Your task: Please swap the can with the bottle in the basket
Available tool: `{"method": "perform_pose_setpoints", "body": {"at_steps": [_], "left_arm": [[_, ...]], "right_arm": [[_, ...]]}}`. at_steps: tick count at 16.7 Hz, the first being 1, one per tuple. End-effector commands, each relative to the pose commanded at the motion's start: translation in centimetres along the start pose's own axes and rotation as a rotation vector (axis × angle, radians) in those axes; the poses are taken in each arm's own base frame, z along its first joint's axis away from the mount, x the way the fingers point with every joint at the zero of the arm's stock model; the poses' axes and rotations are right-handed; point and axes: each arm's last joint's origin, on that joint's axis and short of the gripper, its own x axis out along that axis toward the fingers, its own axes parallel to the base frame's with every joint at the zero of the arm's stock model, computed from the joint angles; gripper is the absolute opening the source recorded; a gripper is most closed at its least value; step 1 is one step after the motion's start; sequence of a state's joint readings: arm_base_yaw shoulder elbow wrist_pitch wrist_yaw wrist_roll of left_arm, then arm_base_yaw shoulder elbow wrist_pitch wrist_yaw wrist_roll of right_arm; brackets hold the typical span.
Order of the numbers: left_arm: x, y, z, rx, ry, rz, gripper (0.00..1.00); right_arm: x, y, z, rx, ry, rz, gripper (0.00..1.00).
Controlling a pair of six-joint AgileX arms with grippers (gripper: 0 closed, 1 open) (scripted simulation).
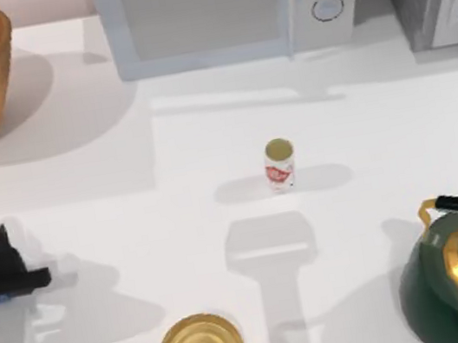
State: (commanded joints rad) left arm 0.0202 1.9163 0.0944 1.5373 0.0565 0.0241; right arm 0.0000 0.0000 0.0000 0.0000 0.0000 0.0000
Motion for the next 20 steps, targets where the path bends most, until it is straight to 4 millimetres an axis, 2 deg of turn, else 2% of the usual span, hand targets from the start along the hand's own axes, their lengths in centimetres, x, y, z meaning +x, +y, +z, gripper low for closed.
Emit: {"method": "perform_pose_setpoints", "body": {"at_steps": [2,3,12,14,17,20], "left_arm": [[0.0,0.0,0.0,0.000,0.000,0.000,0.02],[0.0,0.0,0.0,0.000,0.000,0.000,0.00],[0.0,0.0,0.0,0.001,0.001,-0.001,0.00],[0.7,-0.1,0.3,0.006,-0.003,-0.035,0.00],[3.4,-0.5,2.4,0.032,-0.054,-0.144,0.00],[7.1,-0.7,7.3,0.074,-0.140,-0.266,0.00]], "right_arm": [[0.0,0.0,0.0,0.000,0.000,0.000,1.00],[0.0,0.0,0.0,0.000,0.000,0.000,1.00],[0.0,0.0,0.0,0.000,0.000,0.000,1.00],[0.0,0.0,0.0,0.000,0.000,0.000,1.00],[0.0,0.0,0.0,0.000,0.000,0.000,1.00],[0.0,0.0,0.0,0.000,0.000,0.000,1.00]]}}
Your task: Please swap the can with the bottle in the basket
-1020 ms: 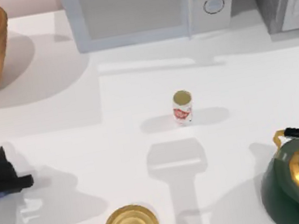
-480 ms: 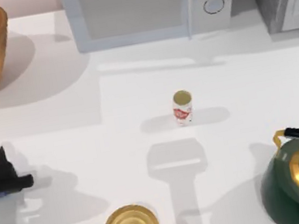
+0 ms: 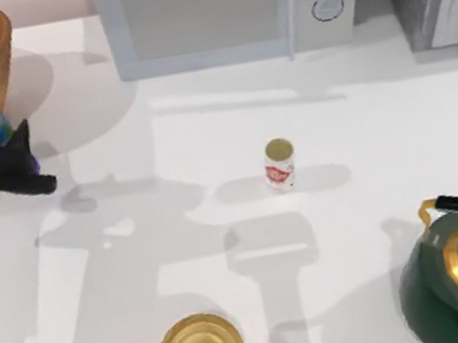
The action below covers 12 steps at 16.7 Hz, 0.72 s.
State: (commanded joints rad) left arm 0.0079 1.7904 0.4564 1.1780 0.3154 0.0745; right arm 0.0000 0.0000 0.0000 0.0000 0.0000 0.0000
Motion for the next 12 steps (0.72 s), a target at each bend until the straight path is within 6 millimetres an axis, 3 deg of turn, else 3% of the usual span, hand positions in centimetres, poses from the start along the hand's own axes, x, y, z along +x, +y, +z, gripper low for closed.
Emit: {"method": "perform_pose_setpoints", "body": {"at_steps": [3,6,9,12], "left_arm": [[3.7,1.8,5.9,0.032,-0.048,-0.085,0.00],[5.9,4.6,11.9,0.030,-0.034,-0.087,0.00],[6.4,7.8,16.7,0.000,0.018,-0.001,0.00],[5.8,10.4,19.6,-0.033,0.073,0.122,0.00]], "right_arm": [[0.0,0.0,0.0,0.000,0.000,0.000,1.00],[0.0,0.0,0.0,0.000,0.000,0.000,1.00],[0.0,0.0,0.0,0.000,0.000,0.000,1.00],[0.0,0.0,0.0,0.000,0.000,0.000,1.00]]}}
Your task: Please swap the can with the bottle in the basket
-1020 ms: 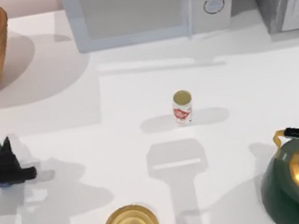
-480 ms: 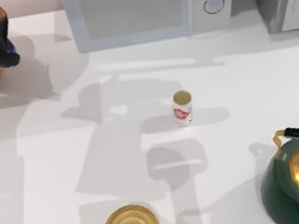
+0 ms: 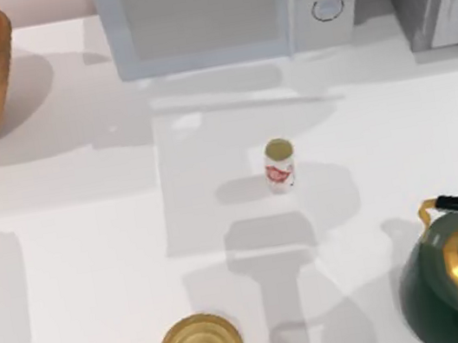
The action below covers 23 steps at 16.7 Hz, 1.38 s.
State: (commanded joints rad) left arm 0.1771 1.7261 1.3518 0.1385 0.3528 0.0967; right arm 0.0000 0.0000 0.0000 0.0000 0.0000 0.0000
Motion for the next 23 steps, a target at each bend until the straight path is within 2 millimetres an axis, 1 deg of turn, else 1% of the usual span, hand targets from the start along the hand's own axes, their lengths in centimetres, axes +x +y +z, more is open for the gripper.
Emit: {"method": "perform_pose_setpoints", "body": {"at_steps": [2,4,10,23], "left_arm": [[-0.4,1.2,0.8,-0.018,0.033,0.078,0.00],[-0.6,1.8,1.1,-0.029,0.053,0.130,0.00],[-0.6,1.7,1.1,-0.026,0.053,0.133,0.00],[3.9,2.5,-1.5,-0.029,0.056,0.137,0.00]], "right_arm": [[0.0,0.0,0.0,0.000,0.000,0.000,1.00],[0.0,0.0,0.0,0.000,0.000,0.000,1.00],[0.0,0.0,0.0,0.000,0.000,0.000,1.00],[0.0,0.0,0.0,0.000,0.000,0.000,1.00]]}}
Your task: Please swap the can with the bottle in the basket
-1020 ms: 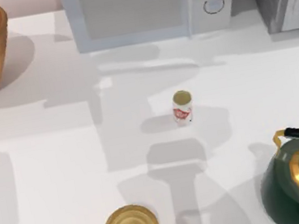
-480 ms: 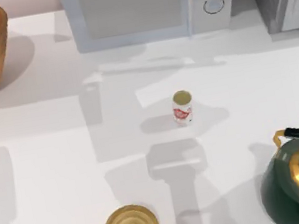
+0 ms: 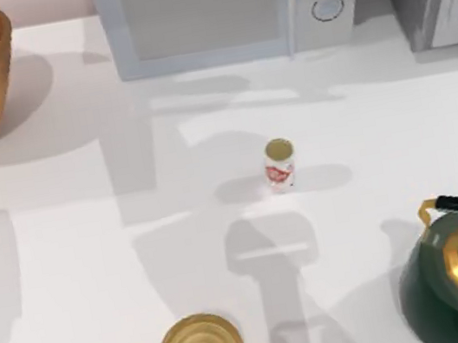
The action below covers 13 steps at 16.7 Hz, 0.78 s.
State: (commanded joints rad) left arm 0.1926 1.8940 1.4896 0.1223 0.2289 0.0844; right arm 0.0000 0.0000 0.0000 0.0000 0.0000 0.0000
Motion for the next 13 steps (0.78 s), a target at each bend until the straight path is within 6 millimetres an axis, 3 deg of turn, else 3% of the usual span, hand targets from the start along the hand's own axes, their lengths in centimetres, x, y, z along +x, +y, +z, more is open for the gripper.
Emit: {"method": "perform_pose_setpoints", "body": {"at_steps": [7,13], "left_arm": [[1.08,0.00,-0.67,-0.002,0.000,0.002,0.00],[1.08,0.00,-0.67,-0.002,0.000,0.002,0.45]], "right_arm": [[0.00,0.00,0.00,0.000,0.000,0.000,1.00],[0.00,0.00,0.00,0.000,0.000,0.000,1.00]]}}
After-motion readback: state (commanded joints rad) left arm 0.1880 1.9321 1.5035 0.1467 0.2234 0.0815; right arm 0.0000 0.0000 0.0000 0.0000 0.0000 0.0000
